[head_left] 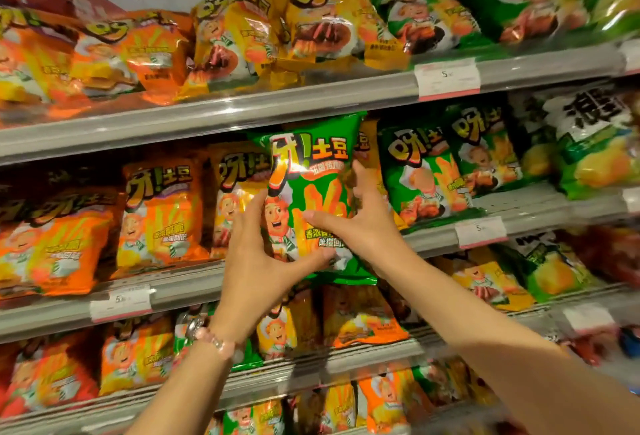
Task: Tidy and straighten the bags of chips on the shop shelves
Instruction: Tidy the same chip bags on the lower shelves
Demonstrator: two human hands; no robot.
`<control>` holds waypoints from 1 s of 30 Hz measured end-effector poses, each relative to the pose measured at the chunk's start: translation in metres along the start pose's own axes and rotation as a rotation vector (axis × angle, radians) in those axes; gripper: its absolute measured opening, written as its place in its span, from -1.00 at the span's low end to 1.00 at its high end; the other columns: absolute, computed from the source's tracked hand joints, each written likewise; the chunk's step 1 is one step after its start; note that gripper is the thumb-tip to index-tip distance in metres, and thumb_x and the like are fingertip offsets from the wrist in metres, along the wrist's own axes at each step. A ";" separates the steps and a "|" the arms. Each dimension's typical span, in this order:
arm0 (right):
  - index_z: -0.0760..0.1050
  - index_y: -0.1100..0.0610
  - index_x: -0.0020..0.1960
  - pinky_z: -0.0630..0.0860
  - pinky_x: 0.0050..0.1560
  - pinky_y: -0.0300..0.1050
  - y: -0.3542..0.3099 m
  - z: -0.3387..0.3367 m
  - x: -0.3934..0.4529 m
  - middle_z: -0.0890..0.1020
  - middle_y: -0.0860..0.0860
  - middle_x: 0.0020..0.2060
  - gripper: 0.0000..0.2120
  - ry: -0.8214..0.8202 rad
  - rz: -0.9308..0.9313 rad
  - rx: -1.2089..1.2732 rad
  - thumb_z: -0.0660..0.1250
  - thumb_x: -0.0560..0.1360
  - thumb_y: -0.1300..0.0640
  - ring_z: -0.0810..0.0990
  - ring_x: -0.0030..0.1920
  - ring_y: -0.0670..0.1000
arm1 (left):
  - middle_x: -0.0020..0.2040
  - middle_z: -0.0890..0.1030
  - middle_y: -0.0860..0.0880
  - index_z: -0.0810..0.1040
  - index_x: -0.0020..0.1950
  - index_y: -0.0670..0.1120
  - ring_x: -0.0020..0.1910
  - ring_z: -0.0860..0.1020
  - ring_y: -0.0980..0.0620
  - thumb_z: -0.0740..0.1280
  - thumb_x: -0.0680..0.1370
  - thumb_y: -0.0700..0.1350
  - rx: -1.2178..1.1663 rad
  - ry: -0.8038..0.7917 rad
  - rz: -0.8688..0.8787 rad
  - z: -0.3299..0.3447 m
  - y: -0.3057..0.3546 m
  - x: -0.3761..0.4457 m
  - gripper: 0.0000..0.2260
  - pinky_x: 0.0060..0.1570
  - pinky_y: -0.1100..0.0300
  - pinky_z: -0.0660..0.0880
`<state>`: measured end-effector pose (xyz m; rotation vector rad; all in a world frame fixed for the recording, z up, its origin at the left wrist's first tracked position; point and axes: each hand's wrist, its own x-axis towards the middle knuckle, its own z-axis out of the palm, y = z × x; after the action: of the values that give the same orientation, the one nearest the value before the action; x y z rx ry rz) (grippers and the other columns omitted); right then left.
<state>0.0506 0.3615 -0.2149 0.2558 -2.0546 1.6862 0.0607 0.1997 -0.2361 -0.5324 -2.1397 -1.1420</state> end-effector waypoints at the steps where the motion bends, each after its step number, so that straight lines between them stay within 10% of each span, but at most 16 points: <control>1: 0.04 -0.11 0.52 0.38 0.35 0.10 0.001 -0.013 0.002 0.38 -0.09 0.37 0.04 0.007 0.002 0.000 0.59 0.22 -0.07 0.35 0.37 -0.04 | 0.34 0.34 0.21 0.22 0.43 0.15 0.28 0.33 0.29 0.41 0.10 0.48 -0.018 -0.025 0.015 0.008 0.004 0.001 -0.01 0.17 0.42 0.28; 5: 0.09 -0.13 0.51 0.44 0.29 0.14 0.004 -0.062 0.012 0.40 -0.08 0.30 0.12 -0.003 0.054 0.062 0.59 0.07 -0.16 0.42 0.33 0.01 | 0.30 0.32 0.27 0.19 0.41 0.31 0.29 0.28 0.41 0.41 0.15 0.47 -0.079 -0.048 0.090 0.037 0.024 0.007 -0.12 0.12 0.62 0.22; 14: 0.25 -0.08 0.28 0.54 0.15 0.15 0.020 -0.184 0.034 0.53 0.11 0.24 0.08 0.014 0.158 0.122 0.63 -0.15 -0.19 0.59 0.16 0.10 | 0.36 0.34 0.13 0.24 0.43 0.15 0.35 0.31 0.17 0.38 0.18 0.45 -0.106 -0.155 0.125 0.103 0.070 0.031 -0.10 0.29 0.24 0.29; 17: 0.29 0.01 0.28 0.58 0.09 0.06 0.028 -0.227 0.041 0.57 0.09 0.21 -0.03 0.029 0.158 0.106 0.58 -0.06 -0.10 0.62 0.11 0.04 | 0.25 0.34 0.21 0.25 0.34 0.22 0.27 0.31 0.22 0.36 0.13 0.51 -0.062 -0.244 0.167 0.127 0.080 0.040 -0.14 0.22 0.35 0.27; 21: 0.31 0.06 0.33 0.58 0.02 -0.08 0.045 -0.280 0.058 0.55 0.07 0.19 -0.20 0.110 0.151 0.036 0.54 0.17 0.00 0.60 0.09 0.00 | 0.39 0.31 -0.02 0.31 0.44 0.03 0.44 0.20 -0.03 0.39 0.13 0.49 0.224 -0.347 0.329 0.165 0.079 0.050 -0.01 0.43 -0.10 0.16; 23: 0.33 0.06 0.35 0.56 -0.15 -0.25 0.054 -0.302 0.068 0.56 0.07 0.17 -0.30 0.151 0.131 0.000 0.53 0.27 0.07 0.60 -0.01 -0.07 | 0.52 0.16 -0.06 0.20 0.52 0.03 0.53 0.00 -0.03 0.40 0.16 0.49 0.371 -0.399 0.371 0.184 0.077 0.054 0.05 0.48 -0.21 -0.08; 27: 0.32 0.04 0.39 0.56 0.10 0.02 0.069 -0.333 0.086 0.52 0.05 0.25 -0.33 0.141 0.124 -0.058 0.51 0.36 0.13 0.56 0.16 0.06 | 0.58 -0.16 -0.05 -0.11 0.57 0.13 0.53 -0.28 -0.04 0.40 0.20 0.46 0.584 -0.420 0.346 0.217 0.073 0.067 0.12 0.41 -0.26 -0.22; 30: 0.33 0.02 0.39 0.51 -0.17 -0.31 0.076 -0.340 0.096 0.54 -0.03 0.16 -0.37 0.113 0.094 -0.061 0.48 0.39 0.16 0.55 0.03 -0.16 | 0.57 -0.24 -0.05 -0.16 0.56 0.15 0.51 -0.34 -0.08 0.41 0.20 0.46 0.655 -0.409 0.275 0.232 0.072 0.072 0.14 0.40 -0.30 -0.21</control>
<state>0.0138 0.7199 -0.1904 0.0432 -2.0593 1.6492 -0.0275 0.4370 -0.2396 -0.7564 -2.5057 -0.1522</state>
